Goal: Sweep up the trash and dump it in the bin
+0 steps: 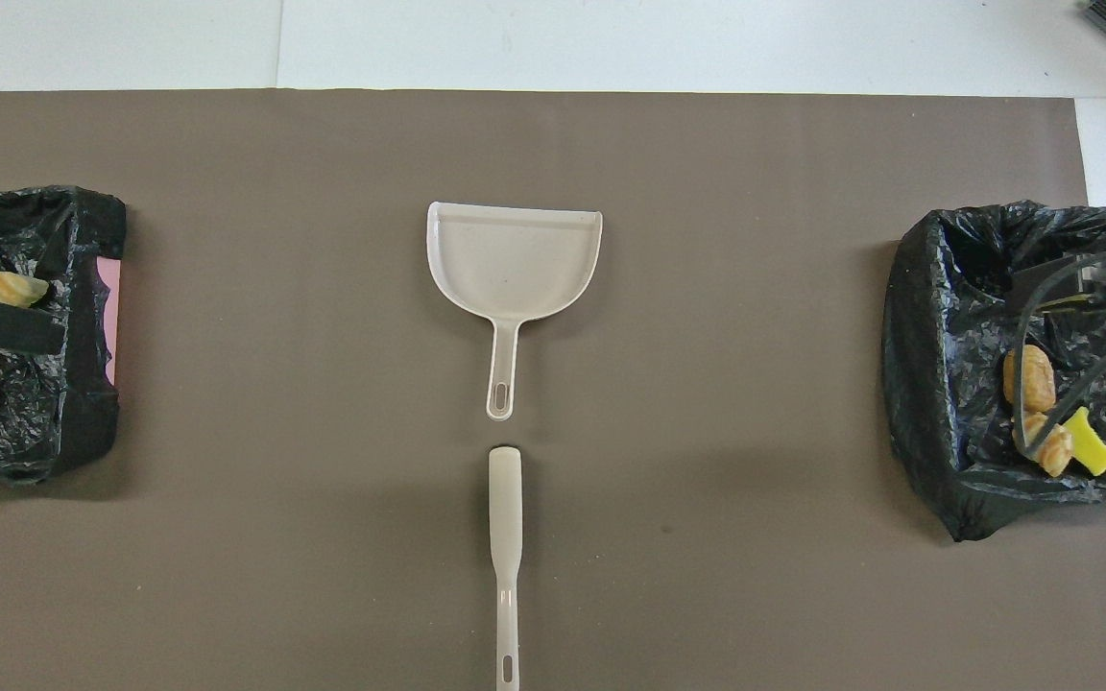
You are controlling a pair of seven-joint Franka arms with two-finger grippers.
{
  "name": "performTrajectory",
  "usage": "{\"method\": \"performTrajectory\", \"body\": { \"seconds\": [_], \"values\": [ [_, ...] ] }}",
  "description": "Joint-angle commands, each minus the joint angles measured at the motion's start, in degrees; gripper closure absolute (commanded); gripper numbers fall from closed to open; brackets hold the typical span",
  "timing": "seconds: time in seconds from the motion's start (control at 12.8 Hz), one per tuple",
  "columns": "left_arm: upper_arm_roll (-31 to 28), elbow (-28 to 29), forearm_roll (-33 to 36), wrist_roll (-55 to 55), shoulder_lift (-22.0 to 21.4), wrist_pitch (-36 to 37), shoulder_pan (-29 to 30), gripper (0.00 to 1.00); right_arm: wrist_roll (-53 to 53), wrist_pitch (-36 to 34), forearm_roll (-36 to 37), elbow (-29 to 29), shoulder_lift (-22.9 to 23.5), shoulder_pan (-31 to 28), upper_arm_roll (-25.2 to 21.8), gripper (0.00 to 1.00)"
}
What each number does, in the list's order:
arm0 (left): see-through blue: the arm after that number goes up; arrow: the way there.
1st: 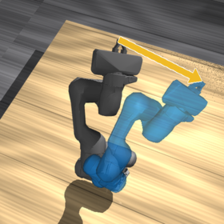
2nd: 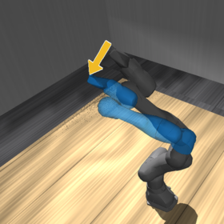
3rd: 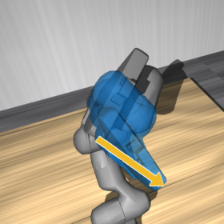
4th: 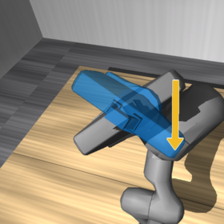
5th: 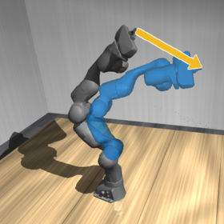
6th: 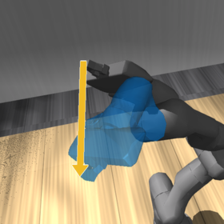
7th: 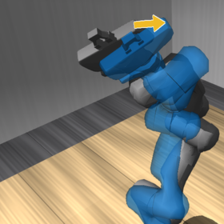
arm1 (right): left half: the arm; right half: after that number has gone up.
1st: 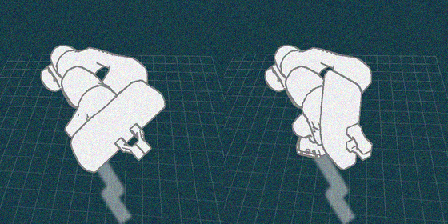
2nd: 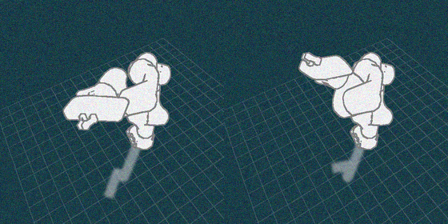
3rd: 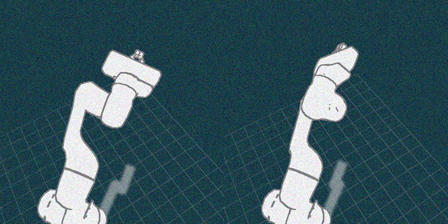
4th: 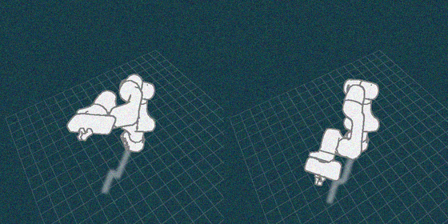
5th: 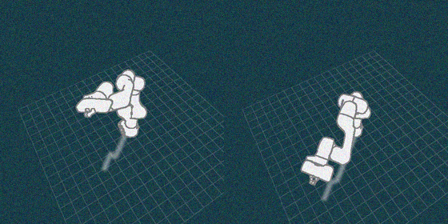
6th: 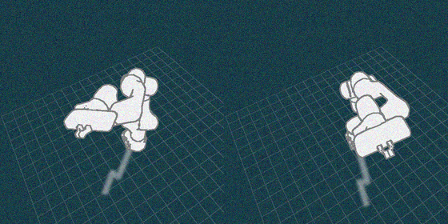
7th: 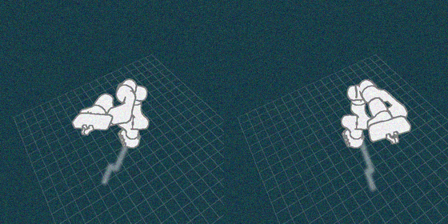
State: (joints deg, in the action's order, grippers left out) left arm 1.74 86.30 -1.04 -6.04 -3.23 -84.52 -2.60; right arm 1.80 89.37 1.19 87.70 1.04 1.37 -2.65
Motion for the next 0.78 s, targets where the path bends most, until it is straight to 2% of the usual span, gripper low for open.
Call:
{"method": "performTrajectory", "body": {
  "seconds": [0.0,0.7],
  "values": [
    [-1.39,-1.14,0.33,-0.46,0.51,1.82,-0.73,0.00,0.13,0.45,-0.92,0.63,-0.69,-0.23,0.10,0.00],
    [-0.86,-1.58,2.10,-0.46,1.21,1.81,-0.38,0.00,0.22,0.37,-0.84,0.63,-0.69,-0.23,0.10,0.00]
  ]
}}
